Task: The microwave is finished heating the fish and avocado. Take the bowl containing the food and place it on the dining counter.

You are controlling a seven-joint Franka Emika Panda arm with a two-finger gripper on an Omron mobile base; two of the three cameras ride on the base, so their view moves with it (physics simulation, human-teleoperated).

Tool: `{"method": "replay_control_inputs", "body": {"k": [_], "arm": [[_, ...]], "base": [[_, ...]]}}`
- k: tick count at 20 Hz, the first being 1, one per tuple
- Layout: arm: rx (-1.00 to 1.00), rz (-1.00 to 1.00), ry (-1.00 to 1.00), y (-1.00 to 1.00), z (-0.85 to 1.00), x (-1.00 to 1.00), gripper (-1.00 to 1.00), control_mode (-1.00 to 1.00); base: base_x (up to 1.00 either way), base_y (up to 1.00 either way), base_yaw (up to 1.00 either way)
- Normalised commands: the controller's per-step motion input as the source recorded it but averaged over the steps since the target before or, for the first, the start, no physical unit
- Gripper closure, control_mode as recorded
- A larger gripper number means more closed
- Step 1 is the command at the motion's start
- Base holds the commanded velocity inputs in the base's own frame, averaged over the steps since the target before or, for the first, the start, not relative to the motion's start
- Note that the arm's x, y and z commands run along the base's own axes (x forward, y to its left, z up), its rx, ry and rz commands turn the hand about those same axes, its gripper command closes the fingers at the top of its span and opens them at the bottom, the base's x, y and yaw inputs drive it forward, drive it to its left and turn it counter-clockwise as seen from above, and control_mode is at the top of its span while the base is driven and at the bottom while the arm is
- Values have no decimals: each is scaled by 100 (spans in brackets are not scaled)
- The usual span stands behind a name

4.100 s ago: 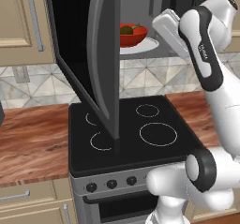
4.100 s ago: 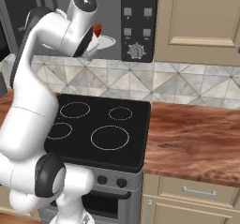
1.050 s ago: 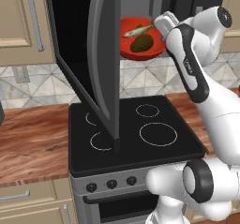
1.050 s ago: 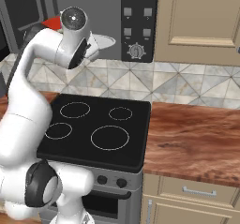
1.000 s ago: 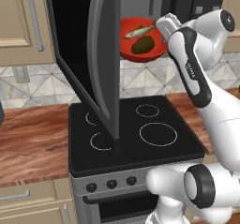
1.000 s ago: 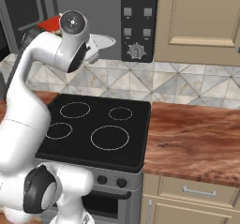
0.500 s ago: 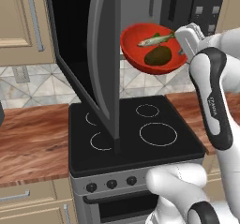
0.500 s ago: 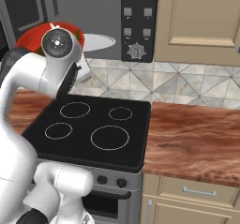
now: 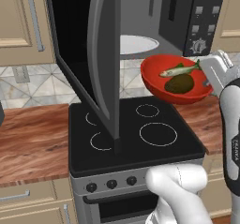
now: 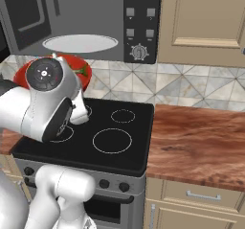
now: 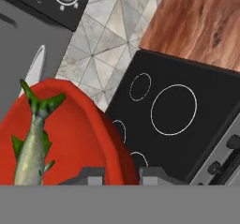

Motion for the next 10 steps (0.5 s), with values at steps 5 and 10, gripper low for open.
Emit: {"method": "replay_control_inputs", "body": {"k": [5,10], "arm": [[1,-4,10,-4,-10,-6,100,-100],[0,0,0,0,0,0,100,-100]], "base": [[0,0,0],[0,0,0]]}}
